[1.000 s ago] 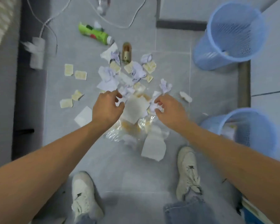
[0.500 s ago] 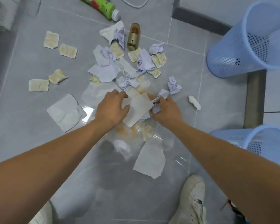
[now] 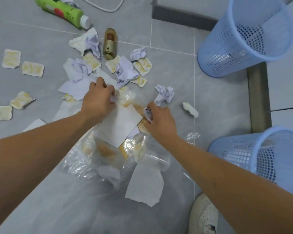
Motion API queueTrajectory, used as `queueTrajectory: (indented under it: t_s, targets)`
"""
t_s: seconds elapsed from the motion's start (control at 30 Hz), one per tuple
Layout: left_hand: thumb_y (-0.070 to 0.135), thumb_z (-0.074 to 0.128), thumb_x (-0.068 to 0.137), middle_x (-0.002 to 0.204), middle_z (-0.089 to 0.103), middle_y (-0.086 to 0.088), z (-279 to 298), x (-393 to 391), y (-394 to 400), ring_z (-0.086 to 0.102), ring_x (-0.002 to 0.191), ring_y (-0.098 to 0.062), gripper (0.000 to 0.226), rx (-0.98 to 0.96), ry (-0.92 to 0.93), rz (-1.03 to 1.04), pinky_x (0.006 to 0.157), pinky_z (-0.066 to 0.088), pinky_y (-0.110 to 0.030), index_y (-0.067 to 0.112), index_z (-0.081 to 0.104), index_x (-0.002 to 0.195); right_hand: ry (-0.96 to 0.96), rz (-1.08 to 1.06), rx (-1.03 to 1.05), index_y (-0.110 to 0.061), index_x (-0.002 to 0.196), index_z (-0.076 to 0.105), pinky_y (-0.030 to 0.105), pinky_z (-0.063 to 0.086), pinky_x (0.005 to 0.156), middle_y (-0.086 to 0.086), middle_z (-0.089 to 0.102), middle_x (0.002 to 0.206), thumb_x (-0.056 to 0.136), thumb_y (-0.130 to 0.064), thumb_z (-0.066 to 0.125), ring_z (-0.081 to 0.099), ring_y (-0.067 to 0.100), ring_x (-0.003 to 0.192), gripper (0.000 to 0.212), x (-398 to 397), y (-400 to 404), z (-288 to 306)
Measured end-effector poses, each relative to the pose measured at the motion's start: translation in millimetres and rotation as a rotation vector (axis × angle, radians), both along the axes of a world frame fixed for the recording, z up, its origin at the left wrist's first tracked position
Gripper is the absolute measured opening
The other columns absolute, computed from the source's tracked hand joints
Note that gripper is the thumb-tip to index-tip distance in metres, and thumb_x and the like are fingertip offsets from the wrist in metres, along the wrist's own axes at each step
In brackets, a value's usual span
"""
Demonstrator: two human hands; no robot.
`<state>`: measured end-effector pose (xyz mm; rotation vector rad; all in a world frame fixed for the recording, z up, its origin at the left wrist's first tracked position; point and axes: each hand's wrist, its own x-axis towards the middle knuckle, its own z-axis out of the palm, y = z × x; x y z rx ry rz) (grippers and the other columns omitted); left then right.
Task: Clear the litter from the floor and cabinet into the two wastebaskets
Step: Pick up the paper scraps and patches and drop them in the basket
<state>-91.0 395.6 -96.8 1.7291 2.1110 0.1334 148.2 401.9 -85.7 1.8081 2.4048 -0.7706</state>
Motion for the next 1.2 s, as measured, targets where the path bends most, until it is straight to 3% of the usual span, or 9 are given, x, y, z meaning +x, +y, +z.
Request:
queueTrajectory:
  t_s: [0.13, 0.3, 0.4, 0.57, 0.73, 0.87, 1.03, 1.2]
  targets:
    - [0.019, 0.053, 0.094, 0.104, 0.046, -0.017, 3, -5, -2, 0.049, 0.088, -0.037, 0.02, 0.029, 0.079, -0.049, 0.059, 0.05, -0.047, 0.001, 0.063, 0.093, 0.075, -0.019, 0.012, -0.021, 0.105, 0.054, 0.035, 0.046, 0.064, -0.002, 0.059, 0.086, 0.083, -0.023, 0.071, 0.047, 0.021, 0.09, 0.028, 9, -4, 7]
    - [0.023, 0.066, 0.084, 0.11, 0.047, -0.012, 1, -2, -5, 0.048, 0.104, -0.035, 0.027, -0.061, 0.033, -0.035, 0.07, 0.052, -0.045, 0.014, 0.061, 0.109, 0.182, -0.043, -0.025, -0.019, 0.106, 0.058, 0.039, 0.051, 0.074, -0.002, 0.061, 0.088, 0.08, -0.016, 0.071, 0.051, 0.021, 0.092, 0.029, 20, -7, 14]
    - [0.02, 0.065, 0.089, 0.104, 0.05, -0.014, -1, 0, -1, 0.048, 0.102, -0.036, 0.018, -0.09, 0.025, -0.03, 0.069, 0.045, -0.042, 0.013, 0.061, 0.106, 0.235, -0.052, 0.001, -0.016, 0.104, 0.059, 0.042, 0.051, 0.076, -0.001, 0.061, 0.088, 0.079, -0.014, 0.072, 0.052, 0.022, 0.09, 0.029, 25, -11, 16]
    - [0.012, 0.059, 0.094, 0.101, 0.051, -0.014, 15, 4, -8, 0.05, 0.095, -0.035, 0.008, 0.014, 0.048, -0.028, 0.061, 0.043, -0.04, 0.006, 0.062, 0.097, 0.273, -0.077, 0.022, -0.017, 0.107, 0.06, 0.04, 0.052, 0.078, -0.005, 0.06, 0.088, 0.081, -0.015, 0.072, 0.052, 0.02, 0.092, 0.029, 32, -17, 31]
    - [0.011, 0.061, 0.089, 0.103, 0.05, -0.012, 74, 24, -18, 0.052, 0.095, -0.035, 0.012, 0.139, 0.037, -0.08, 0.059, 0.046, -0.041, 0.006, 0.06, 0.1, 0.332, -0.176, 0.007, -0.021, 0.105, 0.059, 0.039, 0.051, 0.078, -0.009, 0.057, 0.087, 0.081, -0.017, 0.072, 0.051, 0.017, 0.092, 0.028, 43, -29, 76]
    - [0.018, 0.061, 0.087, 0.104, 0.048, -0.007, 150, 70, -17, 0.051, 0.097, -0.031, 0.016, 0.18, -0.055, -0.155, 0.06, 0.046, -0.041, 0.012, 0.056, 0.101, 0.376, -0.288, 0.057, -0.02, 0.103, 0.06, 0.037, 0.049, 0.076, -0.009, 0.057, 0.086, 0.077, -0.014, 0.073, 0.052, 0.017, 0.092, 0.03, 62, -40, 140]
    - [0.02, 0.065, 0.087, 0.1, 0.049, 0.0, 238, 171, -19, 0.052, 0.092, -0.023, 0.013, 0.171, -0.302, -0.23, 0.066, 0.049, -0.042, 0.018, 0.054, 0.094, 0.394, -0.445, 0.128, -0.02, 0.107, 0.061, 0.036, 0.05, 0.077, -0.009, 0.06, 0.088, 0.079, -0.014, 0.073, 0.055, 0.018, 0.094, 0.031, 126, -55, 219]
    - [0.025, 0.064, 0.089, 0.097, 0.047, 0.004, 271, 292, -15, 0.051, 0.085, -0.019, 0.013, 0.157, -0.454, -0.323, 0.062, 0.046, -0.037, 0.021, 0.051, 0.092, 0.315, -0.676, 0.146, -0.026, 0.107, 0.06, 0.036, 0.053, 0.082, -0.007, 0.06, 0.096, 0.083, -0.019, 0.075, 0.057, 0.014, 0.092, 0.029, 227, -73, 256]
